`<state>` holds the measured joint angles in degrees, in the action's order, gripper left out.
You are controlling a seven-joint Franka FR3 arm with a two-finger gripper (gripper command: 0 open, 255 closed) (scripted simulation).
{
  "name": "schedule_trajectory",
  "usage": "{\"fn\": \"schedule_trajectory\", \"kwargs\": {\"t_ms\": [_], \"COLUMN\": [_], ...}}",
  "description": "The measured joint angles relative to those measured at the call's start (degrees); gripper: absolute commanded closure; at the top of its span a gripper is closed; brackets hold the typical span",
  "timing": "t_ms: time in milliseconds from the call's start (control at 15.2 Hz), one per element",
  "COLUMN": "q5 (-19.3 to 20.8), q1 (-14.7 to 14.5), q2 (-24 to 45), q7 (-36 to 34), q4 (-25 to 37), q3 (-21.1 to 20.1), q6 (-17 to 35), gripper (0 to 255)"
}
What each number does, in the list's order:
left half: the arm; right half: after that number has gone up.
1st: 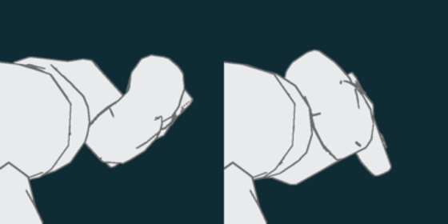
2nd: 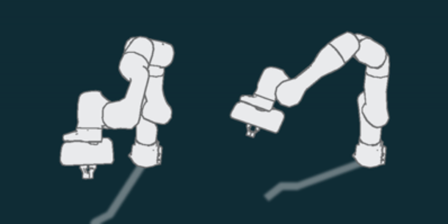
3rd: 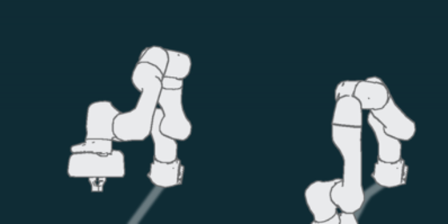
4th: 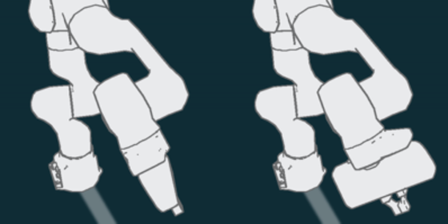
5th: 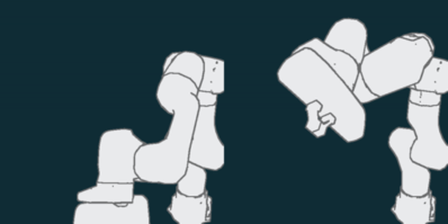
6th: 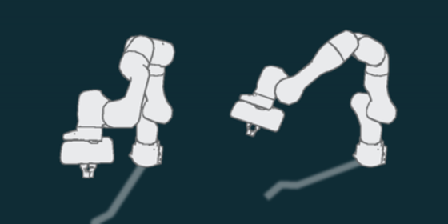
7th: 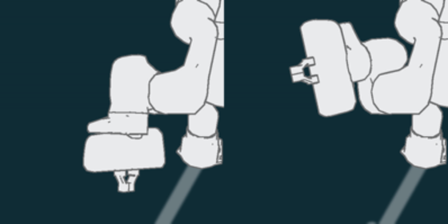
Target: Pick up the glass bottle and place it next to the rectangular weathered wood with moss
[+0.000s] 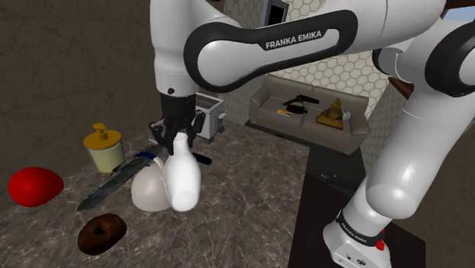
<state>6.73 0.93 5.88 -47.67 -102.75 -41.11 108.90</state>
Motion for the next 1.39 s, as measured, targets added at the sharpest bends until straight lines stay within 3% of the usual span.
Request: {"fn": "schedule_trajectory", "kwargs": {"t_ms": [1122, 1386], "q5": [3.9, 3.9], "q1": [-0.7, -0.7], "q2": [4.3, 4.4], "q7": [-2.9, -3.0], "q4": [-8.5, -9.1], "q3": [0.7, 0.7], "q6": [11.6, 12.3], "gripper": [255, 255]}}
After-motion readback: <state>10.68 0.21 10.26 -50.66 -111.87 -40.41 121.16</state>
